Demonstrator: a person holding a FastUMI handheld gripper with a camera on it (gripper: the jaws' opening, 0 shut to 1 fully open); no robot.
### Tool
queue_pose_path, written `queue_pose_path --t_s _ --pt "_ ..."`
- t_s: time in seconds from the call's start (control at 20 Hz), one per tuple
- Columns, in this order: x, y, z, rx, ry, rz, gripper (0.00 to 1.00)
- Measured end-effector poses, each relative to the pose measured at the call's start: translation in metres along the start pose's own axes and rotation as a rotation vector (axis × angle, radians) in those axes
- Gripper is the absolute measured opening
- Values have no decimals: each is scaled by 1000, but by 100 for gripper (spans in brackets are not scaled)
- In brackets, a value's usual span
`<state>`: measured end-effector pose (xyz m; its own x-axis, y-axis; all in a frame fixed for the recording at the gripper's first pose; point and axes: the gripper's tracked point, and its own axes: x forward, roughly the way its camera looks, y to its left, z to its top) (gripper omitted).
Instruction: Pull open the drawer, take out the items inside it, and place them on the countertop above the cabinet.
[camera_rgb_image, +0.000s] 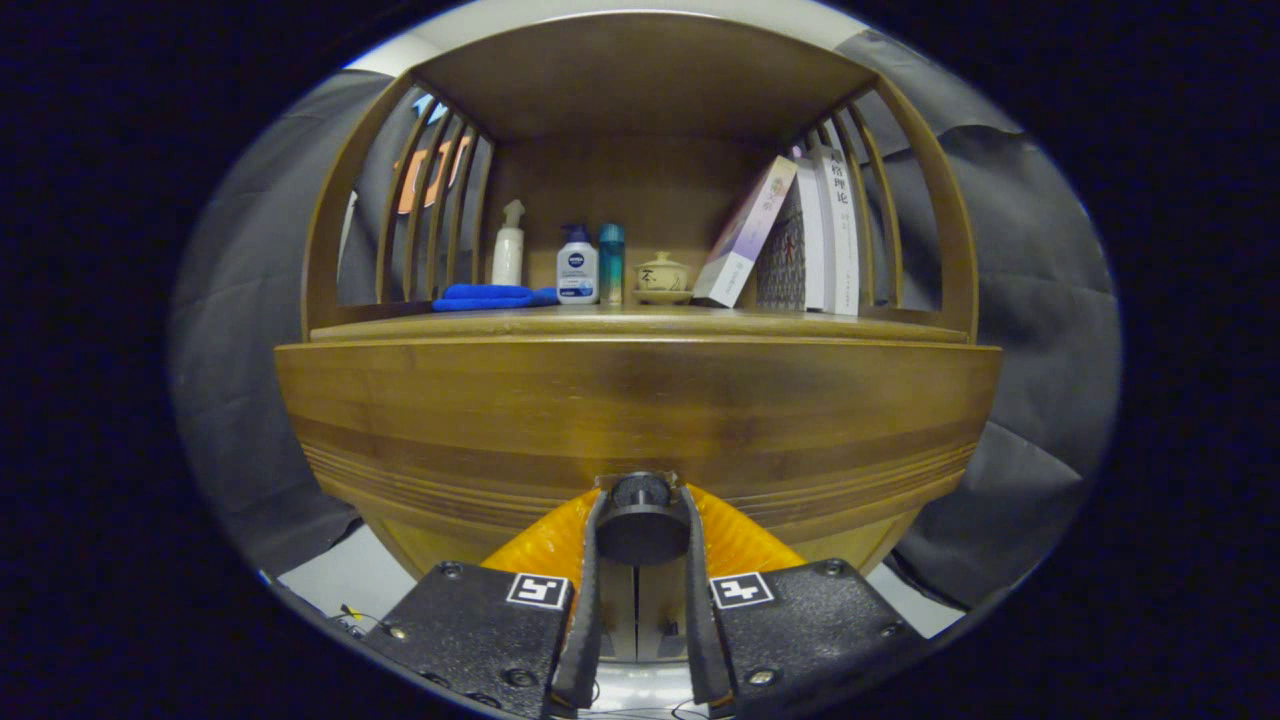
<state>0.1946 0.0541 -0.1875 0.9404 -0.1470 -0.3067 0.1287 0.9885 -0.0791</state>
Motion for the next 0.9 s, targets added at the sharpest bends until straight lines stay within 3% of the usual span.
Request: queue_pose_path --t_s 0.9 --pt "1 2 -1 24 6 6 38"
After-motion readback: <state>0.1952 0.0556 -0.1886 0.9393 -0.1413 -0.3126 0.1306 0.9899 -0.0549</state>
